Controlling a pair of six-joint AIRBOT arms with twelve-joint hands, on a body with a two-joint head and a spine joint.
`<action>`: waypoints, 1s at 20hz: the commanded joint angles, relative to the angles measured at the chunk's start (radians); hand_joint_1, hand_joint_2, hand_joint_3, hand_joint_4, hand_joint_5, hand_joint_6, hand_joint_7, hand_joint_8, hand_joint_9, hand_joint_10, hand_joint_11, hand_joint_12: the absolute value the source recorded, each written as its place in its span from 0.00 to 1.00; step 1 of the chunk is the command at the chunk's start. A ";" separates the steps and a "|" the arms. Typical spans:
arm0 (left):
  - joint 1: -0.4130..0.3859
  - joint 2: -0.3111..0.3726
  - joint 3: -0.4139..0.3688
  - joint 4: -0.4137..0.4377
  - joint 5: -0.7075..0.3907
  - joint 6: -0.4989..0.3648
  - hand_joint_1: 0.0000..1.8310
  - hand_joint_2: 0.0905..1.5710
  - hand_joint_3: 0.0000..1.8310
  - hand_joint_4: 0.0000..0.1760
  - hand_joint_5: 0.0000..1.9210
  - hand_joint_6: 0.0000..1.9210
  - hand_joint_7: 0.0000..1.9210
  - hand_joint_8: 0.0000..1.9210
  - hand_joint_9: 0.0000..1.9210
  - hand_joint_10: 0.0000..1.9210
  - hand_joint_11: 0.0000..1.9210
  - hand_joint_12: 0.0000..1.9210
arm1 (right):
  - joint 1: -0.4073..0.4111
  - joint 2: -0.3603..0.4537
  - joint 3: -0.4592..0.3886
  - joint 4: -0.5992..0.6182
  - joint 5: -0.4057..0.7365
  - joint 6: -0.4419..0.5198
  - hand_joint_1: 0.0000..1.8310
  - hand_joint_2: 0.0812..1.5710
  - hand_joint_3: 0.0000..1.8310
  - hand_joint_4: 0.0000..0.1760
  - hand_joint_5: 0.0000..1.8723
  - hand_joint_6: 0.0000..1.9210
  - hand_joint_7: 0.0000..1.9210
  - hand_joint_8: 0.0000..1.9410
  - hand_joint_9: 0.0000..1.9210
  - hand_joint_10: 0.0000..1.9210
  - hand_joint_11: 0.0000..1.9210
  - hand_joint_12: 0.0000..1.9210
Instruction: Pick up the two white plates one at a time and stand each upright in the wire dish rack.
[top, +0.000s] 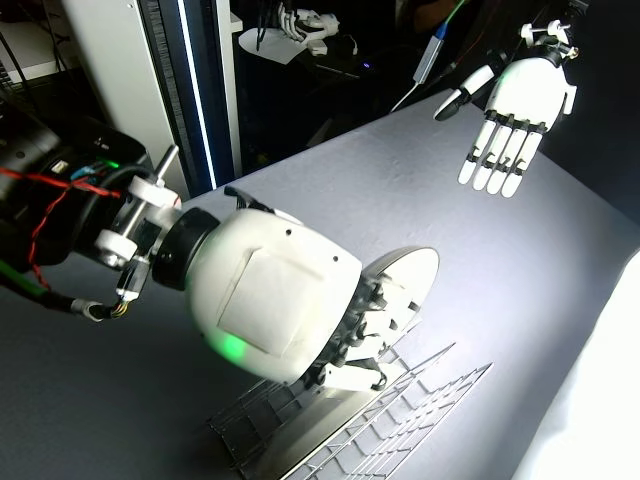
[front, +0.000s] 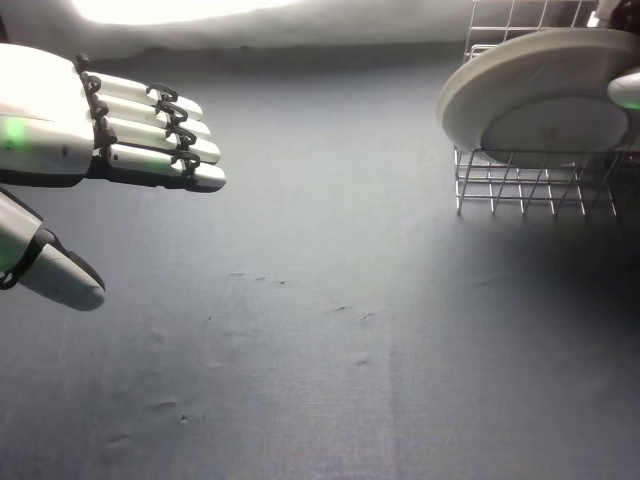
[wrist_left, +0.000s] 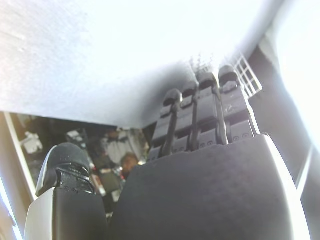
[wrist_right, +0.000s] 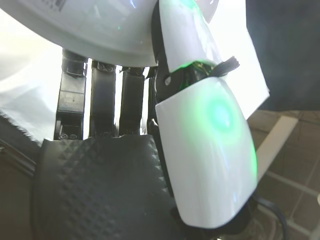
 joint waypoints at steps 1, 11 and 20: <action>-0.009 0.002 0.004 -0.070 -0.004 -0.003 0.00 0.64 0.00 0.00 0.02 0.00 0.00 0.00 0.00 0.00 0.00 0.00 | 0.005 0.008 0.008 -0.008 0.164 0.005 0.75 0.70 0.00 0.00 0.46 0.55 0.52 0.51 0.45 0.66 0.27 0.72; -0.009 0.000 -0.002 -0.070 -0.005 -0.003 0.00 0.64 0.00 0.00 0.01 0.00 0.00 0.00 0.00 0.00 0.00 0.00 | -0.103 -0.003 0.040 -0.050 0.227 -0.027 0.75 0.70 0.00 0.00 0.49 0.51 0.53 0.51 0.44 0.65 0.25 0.70; -0.009 0.000 -0.001 -0.070 -0.006 -0.003 0.00 0.64 0.00 0.00 0.01 0.00 0.00 0.00 0.00 0.00 0.00 0.00 | -0.103 -0.012 0.040 -0.154 0.270 -0.039 0.63 0.73 0.00 0.00 0.46 0.60 0.44 0.29 0.40 0.31 0.24 0.70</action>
